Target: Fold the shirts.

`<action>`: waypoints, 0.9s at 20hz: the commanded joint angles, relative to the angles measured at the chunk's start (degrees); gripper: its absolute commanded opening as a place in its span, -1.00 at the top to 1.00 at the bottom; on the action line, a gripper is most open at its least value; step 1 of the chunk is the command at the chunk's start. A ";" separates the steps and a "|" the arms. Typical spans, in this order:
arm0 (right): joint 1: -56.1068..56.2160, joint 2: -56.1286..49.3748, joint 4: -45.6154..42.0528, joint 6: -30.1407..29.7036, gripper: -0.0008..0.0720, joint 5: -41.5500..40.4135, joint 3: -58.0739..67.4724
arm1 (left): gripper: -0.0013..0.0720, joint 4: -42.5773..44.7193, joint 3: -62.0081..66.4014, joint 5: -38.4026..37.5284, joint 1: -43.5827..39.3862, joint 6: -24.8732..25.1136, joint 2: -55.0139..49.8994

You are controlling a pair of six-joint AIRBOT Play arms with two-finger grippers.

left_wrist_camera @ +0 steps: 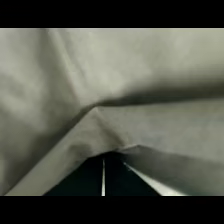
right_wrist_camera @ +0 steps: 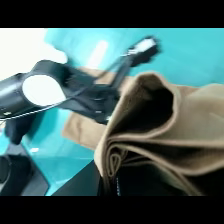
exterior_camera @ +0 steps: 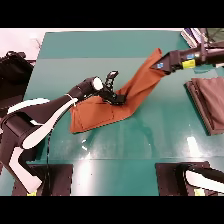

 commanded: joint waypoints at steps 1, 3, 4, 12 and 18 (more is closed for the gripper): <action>7.13 -2.43 0.20 1.38 0.92 -1.09 4.00 | 0.91 1.09 2.97 -2.34 2.12 -1.16 0.76; 11.13 -4.00 0.20 1.38 0.92 -2.69 5.88 | 0.91 5.60 5.25 -6.73 5.99 -1.55 4.35; 13.22 -4.68 0.20 1.38 0.92 -3.74 6.49 | 0.91 8.39 5.90 -8.90 8.59 -1.62 7.21; 42.49 -20.31 0.11 0.90 0.44 -22.86 13.81 | 0.90 19.37 6.43 -13.90 29.77 -1.44 32.11; 40.50 -25.57 -5.05 1.79 -0.15 -14.91 16.70 | 0.90 19.06 6.38 -17.84 31.89 0.09 35.63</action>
